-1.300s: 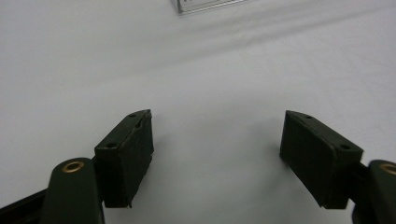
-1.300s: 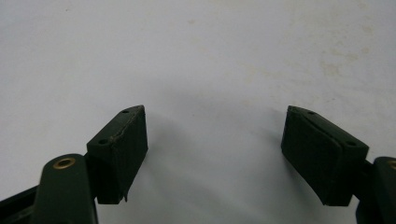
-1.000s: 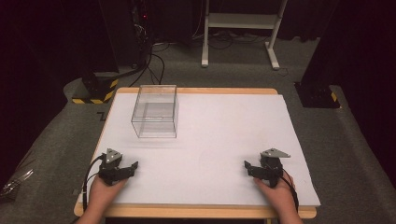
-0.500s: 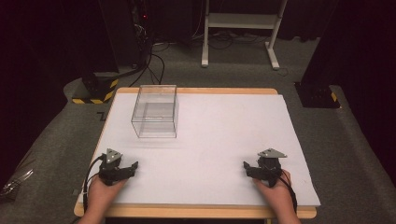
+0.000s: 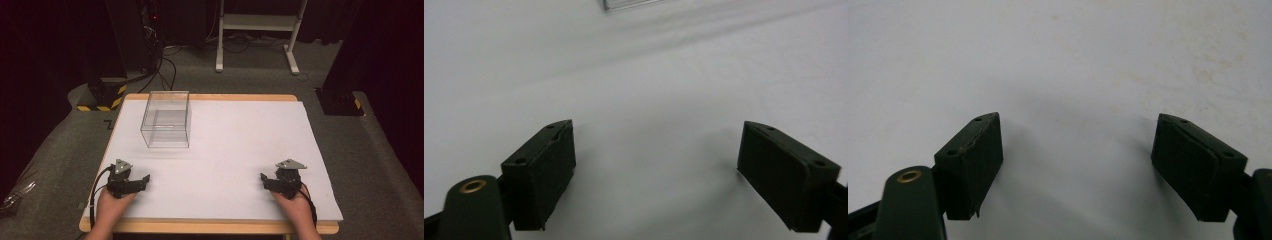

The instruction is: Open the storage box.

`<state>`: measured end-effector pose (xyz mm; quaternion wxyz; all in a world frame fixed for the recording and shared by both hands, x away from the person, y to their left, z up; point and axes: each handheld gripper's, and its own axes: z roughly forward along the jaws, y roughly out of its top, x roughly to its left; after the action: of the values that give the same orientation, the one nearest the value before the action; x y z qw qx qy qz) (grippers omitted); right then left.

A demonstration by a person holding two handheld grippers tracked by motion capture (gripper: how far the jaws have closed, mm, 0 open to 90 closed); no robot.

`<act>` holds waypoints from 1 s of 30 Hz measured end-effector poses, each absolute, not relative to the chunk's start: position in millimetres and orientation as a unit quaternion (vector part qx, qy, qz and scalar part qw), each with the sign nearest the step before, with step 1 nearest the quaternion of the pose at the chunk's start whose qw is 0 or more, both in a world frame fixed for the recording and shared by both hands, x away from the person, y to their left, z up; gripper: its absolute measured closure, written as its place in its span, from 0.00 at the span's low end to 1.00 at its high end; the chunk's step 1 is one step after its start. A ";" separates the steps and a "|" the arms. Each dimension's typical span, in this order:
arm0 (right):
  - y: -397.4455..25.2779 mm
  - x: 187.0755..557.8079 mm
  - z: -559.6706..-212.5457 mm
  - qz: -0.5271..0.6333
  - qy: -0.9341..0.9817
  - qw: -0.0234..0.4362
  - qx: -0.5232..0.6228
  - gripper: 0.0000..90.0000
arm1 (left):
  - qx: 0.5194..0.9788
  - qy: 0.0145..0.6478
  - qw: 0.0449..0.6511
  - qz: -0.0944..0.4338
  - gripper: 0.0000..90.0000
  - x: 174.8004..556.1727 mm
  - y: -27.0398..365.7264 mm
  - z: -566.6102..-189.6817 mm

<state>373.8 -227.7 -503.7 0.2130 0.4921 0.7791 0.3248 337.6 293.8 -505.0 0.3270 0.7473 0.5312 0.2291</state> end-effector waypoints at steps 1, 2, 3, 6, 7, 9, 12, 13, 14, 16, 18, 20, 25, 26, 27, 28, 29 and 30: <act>-227.3 373.7 -503.8 0.324 0.779 0.214 0.492 0.22 | 0.745 0.531 0.330 0.231 0.16 337.6 292.4 -504.0; -227.2 373.5 -503.5 0.323 0.779 0.213 0.493 0.22 | 0.742 0.530 0.336 0.234 0.16 337.5 290.9 -502.5; -227.2 373.5 -503.5 0.323 0.779 0.213 0.493 0.22 | 0.742 0.530 0.336 0.234 0.16 337.5 290.9 -502.5; -227.2 373.6 -503.6 0.323 0.780 0.214 0.492 0.22 | 0.740 0.526 0.345 0.240 0.12 336.8 288.2 -498.6; -227.0 373.7 -503.7 0.322 0.780 0.217 0.492 0.22 | 0.740 0.524 0.347 0.241 0.10 336.7 287.4 -497.7; -226.7 373.8 -503.7 0.319 0.780 0.219 0.492 0.20 | 0.741 0.520 0.352 0.238 0.09 336.3 284.8 -496.1; -226.8 373.9 -503.8 0.319 0.779 0.219 0.493 0.20 | 0.742 0.516 0.356 0.238 0.07 335.9 282.0 -494.2; -226.9 373.9 -503.8 0.320 0.779 0.216 0.494 0.20 | 0.742 0.512 0.359 0.241 0.05 335.3 279.0 -491.9; -226.9 373.9 -503.8 0.320 0.779 0.216 0.494 0.20 | 0.742 0.512 0.359 0.241 0.05 335.3 279.0 -491.9; -227.2 374.2 -504.0 0.323 0.778 0.214 0.494 0.20 | 0.741 0.509 0.365 0.243 0.03 334.7 276.2 -489.3; -227.5 374.4 -504.0 0.324 0.779 0.211 0.493 0.18 | 0.740 0.507 0.368 0.244 0.03 334.6 273.8 -487.0; -227.1 374.7 -504.2 0.323 0.784 0.207 0.488 0.16 | 0.740 0.504 0.372 0.245 0.02 334.9 269.7 -484.7; -227.1 374.7 -504.2 0.323 0.784 0.207 0.489 0.16 | 0.741 0.498 0.377 0.247 0.01 339.1 263.5 -482.1; -227.1 374.7 -504.2 0.323 0.784 0.207 0.489 0.16 | 0.741 0.498 0.377 0.247 0.01 339.1 263.5 -482.1; -227.1 374.7 -504.2 0.323 0.784 0.207 0.489 0.16 | 0.745 0.494 0.375 0.246 0.01 341.6 259.9 -481.0; -227.1 374.7 -504.2 0.323 0.784 0.207 0.489 0.16 | 0.745 0.494 0.375 0.246 0.01 341.6 259.9 -481.0; -227.1 374.7 -504.2 0.323 0.784 0.207 0.489 0.16 | 0.746 0.491 0.374 0.249 0.01 344.2 255.9 -480.1; -227.1 374.7 -504.2 0.323 0.784 0.207 0.489 0.16 | 0.746 0.491 0.374 0.249 0.01 344.2 255.9 -480.1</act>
<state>374.7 -227.1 -504.2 0.2072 0.4885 0.7836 0.3232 344.2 255.9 -480.1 0.3741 0.7463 0.4910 0.2491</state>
